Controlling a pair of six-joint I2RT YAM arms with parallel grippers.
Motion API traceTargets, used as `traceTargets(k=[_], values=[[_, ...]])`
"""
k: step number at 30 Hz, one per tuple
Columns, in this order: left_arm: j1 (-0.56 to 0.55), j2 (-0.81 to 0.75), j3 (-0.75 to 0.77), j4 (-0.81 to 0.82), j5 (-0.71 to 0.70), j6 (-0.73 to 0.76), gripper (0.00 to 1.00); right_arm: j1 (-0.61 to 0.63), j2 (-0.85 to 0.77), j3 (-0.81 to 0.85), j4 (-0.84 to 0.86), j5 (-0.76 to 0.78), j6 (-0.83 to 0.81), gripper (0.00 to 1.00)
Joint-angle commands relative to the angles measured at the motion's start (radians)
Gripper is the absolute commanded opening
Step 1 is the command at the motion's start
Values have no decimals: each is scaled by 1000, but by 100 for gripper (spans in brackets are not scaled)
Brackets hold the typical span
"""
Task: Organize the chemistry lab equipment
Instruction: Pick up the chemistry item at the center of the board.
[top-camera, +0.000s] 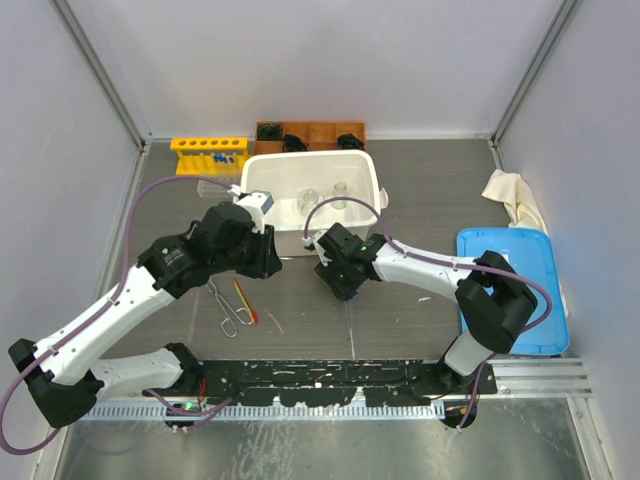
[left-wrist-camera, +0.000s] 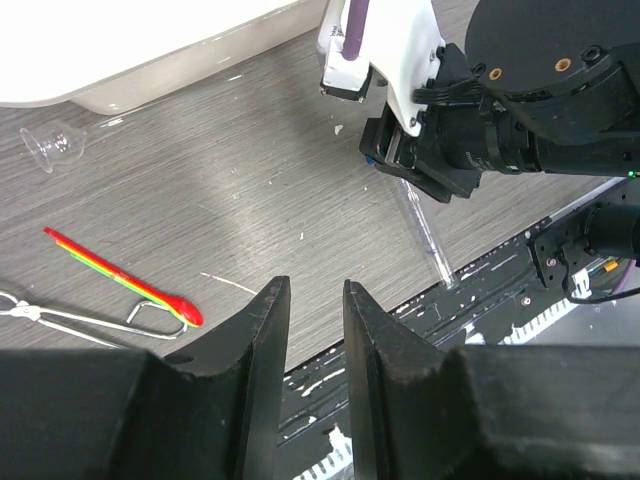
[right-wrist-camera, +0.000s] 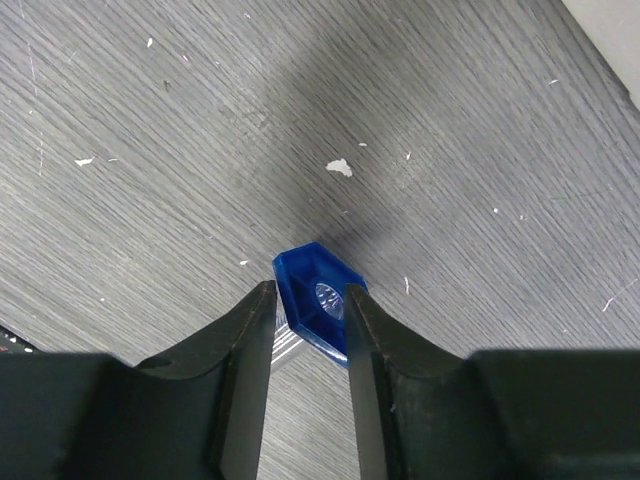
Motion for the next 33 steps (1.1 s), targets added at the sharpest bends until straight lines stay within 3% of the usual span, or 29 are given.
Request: traceTargets(k=[1, 8, 12, 21, 33], values=[[4, -16, 4, 22, -20, 3, 30, -3, 4, 42, 10, 33, 26, 36], [4, 2, 11, 33, -9, 0, 30, -3, -39, 12, 4, 74, 92, 19], [4, 21, 17, 39, 4, 0, 31, -5, -62, 1, -8, 125, 173, 1], [4, 36, 26, 31, 26, -3, 31, -7, -168, -29, -16, 130, 371, 1], [4, 41, 35, 61, 50, -28, 31, -7, -363, 56, -140, 174, 410, 1]])
